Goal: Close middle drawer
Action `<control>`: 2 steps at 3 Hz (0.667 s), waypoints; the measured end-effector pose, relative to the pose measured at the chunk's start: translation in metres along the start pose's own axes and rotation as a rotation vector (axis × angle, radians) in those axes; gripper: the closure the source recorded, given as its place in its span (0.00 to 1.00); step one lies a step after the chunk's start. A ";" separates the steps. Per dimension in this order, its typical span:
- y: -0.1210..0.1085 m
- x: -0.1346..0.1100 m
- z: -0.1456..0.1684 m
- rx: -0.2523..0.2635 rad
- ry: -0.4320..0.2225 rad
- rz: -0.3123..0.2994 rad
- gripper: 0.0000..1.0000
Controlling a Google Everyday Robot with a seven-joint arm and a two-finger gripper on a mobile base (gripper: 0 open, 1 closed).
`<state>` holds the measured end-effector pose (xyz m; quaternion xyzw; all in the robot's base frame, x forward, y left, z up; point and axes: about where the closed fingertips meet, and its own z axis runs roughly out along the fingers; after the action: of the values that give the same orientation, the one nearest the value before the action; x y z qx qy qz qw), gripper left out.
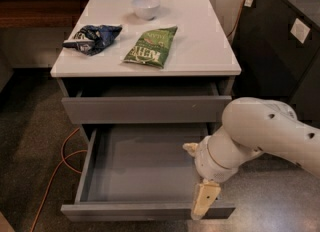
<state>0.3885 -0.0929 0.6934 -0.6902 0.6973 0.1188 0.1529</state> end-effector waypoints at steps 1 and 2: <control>0.003 0.004 0.033 -0.018 -0.015 -0.022 0.17; 0.000 0.010 0.065 -0.024 -0.023 -0.038 0.40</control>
Offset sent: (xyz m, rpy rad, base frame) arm 0.0113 0.0224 -0.1104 0.0363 0.0085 0.0638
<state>0.3917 -0.0779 0.6292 -0.7036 0.6807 0.1323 0.1549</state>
